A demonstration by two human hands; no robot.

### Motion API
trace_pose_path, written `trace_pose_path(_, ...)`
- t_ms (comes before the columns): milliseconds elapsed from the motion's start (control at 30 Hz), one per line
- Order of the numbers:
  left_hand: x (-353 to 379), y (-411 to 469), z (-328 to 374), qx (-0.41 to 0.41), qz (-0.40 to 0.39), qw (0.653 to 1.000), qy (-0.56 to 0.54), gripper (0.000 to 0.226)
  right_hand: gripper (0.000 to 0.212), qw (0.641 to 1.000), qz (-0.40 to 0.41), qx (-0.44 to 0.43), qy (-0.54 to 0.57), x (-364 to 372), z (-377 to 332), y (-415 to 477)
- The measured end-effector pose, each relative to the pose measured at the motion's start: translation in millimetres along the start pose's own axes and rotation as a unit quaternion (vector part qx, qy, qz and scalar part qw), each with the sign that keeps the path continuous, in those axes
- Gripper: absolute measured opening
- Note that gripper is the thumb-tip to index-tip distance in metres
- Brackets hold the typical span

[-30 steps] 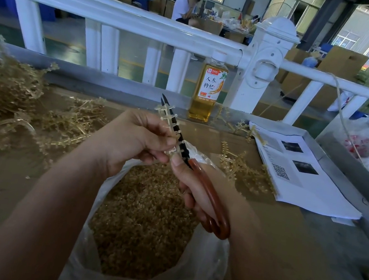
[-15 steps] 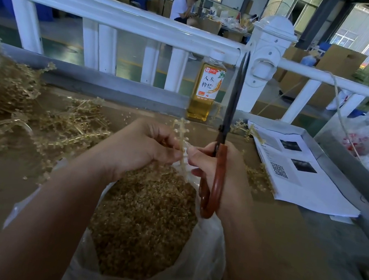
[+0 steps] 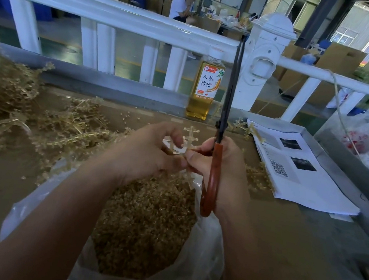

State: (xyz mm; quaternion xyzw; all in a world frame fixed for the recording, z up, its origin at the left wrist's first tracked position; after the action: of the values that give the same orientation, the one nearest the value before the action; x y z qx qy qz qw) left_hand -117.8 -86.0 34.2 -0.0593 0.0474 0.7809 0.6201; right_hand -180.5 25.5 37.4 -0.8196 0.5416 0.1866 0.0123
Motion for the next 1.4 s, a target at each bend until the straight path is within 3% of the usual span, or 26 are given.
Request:
trace_pose_path(167,0.6,-1.8,0.7,0.0,-0.019,0.999,0.034,0.01,0.035,0.999,0.028,-0.015,-0.029,0.6,-2.4,-0.7)
trace_pose_path(367,-0.9,-4.6,2.8,-0.007,-0.005,1.0,-0.011,0.011,0.038,0.999,0.044,-0.022,0.022,-4.7,1.1,0.5)
trace_pose_path(600,-6.7,-2.4,4.9,0.001,0.056,0.997,0.055,0.013,0.037,0.994,0.089,-0.036,-0.044,-1.6,-3.4,0.7)
trace_pose_path(733,-18.4,-2.4,9.0,0.025,0.108,0.994,0.018,0.016,0.027,0.996,0.035,-0.027,0.074,-1.4,-6.1,-5.2)
trace_pose_path(800,-32.3,-3.7,11.5,0.044,0.155,0.987,-0.024,0.015,0.038,0.996,-0.01,-0.004,0.091,1.1,-7.1,-7.1)
trace_pose_path(900,-47.8,-6.3,13.9,0.067,0.207,0.974,-0.055,0.018,0.051,0.992,-0.119,0.05,0.014,14.2,-3.2,-11.3)
trace_pose_path(1033,-48.9,-7.2,16.4,0.076,0.214,0.971,-0.075,0.023,0.039,0.959,-0.258,0.087,-0.075,35.0,1.5,-24.0)
trace_pose_path(1200,-54.1,-8.8,17.7,0.07,0.219,0.966,-0.119,0.025,0.032,0.941,-0.308,0.096,-0.101,37.9,3.5,-30.5)
trace_pose_path(1400,-60.9,-10.2,12.8,0.035,0.236,0.965,-0.112,0.024,0.037,0.927,-0.345,0.083,-0.121,40.0,4.2,-34.1)
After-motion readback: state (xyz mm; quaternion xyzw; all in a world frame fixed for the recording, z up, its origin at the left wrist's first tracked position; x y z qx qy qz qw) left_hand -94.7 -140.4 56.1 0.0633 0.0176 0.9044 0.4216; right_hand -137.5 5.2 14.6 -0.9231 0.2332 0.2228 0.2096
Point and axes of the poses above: each hand's wrist, its own y-axis towards the middle knuckle, its own x-axis out of the palm, z = x × y, the point moved 8 cm from there along y, towards the middle knuckle, and after that the axes turned 8 degrees about -y, right-handed, at the moved point
